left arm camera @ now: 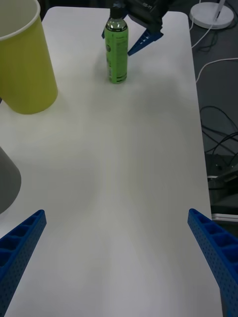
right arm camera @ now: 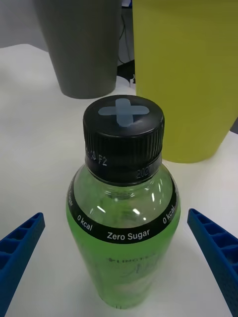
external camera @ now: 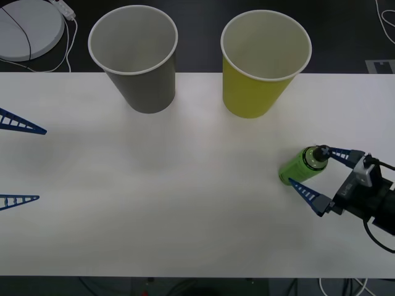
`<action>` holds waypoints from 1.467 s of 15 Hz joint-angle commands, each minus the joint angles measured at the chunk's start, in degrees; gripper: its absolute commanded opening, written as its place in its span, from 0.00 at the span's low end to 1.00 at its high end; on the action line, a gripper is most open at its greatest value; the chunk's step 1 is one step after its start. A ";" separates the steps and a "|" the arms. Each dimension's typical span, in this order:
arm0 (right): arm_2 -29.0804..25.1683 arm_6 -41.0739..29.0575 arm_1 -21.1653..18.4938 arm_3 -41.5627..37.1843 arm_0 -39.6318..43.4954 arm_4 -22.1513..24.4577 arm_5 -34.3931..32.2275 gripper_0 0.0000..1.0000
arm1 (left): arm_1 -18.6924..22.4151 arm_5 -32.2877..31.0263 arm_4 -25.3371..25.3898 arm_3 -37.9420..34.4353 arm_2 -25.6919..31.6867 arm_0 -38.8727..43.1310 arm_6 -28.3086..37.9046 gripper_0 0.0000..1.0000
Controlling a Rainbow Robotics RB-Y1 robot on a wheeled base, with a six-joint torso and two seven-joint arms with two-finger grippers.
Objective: Put the can into the green bin and the plastic bottle into the gray bin
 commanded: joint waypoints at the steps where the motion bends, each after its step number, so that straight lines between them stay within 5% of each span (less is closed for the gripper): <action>1: 1.12 0.01 -0.06 -0.08 -1.13 -0.02 1.03 1.00 | 0.00 0.00 0.00 0.00 0.00 0.00 0.00 1.00; 7: 2.00 -0.34 0.03 -0.08 -2.01 -0.11 1.82 1.00 | 0.00 0.00 0.00 0.00 0.00 0.00 0.00 1.00; 8: 2.00 -0.25 0.11 0.01 -2.01 -0.28 1.73 0.84 | 0.00 0.00 0.00 0.00 0.00 0.00 0.00 1.00; 9: 2.00 -0.34 0.11 -0.08 -2.01 -0.64 1.55 0.20 | 0.00 0.00 0.00 0.00 0.00 0.00 0.00 1.00; 10: 2.00 -0.34 0.11 0.01 -2.01 -1.08 1.38 0.00 | 0.00 0.00 0.00 0.00 0.00 0.00 0.00 1.00; 22: 1.56 0.10 0.11 -0.08 -1.66 -3.36 -2.23 0.00 | 0.00 0.00 0.00 0.00 0.00 0.00 0.00 1.00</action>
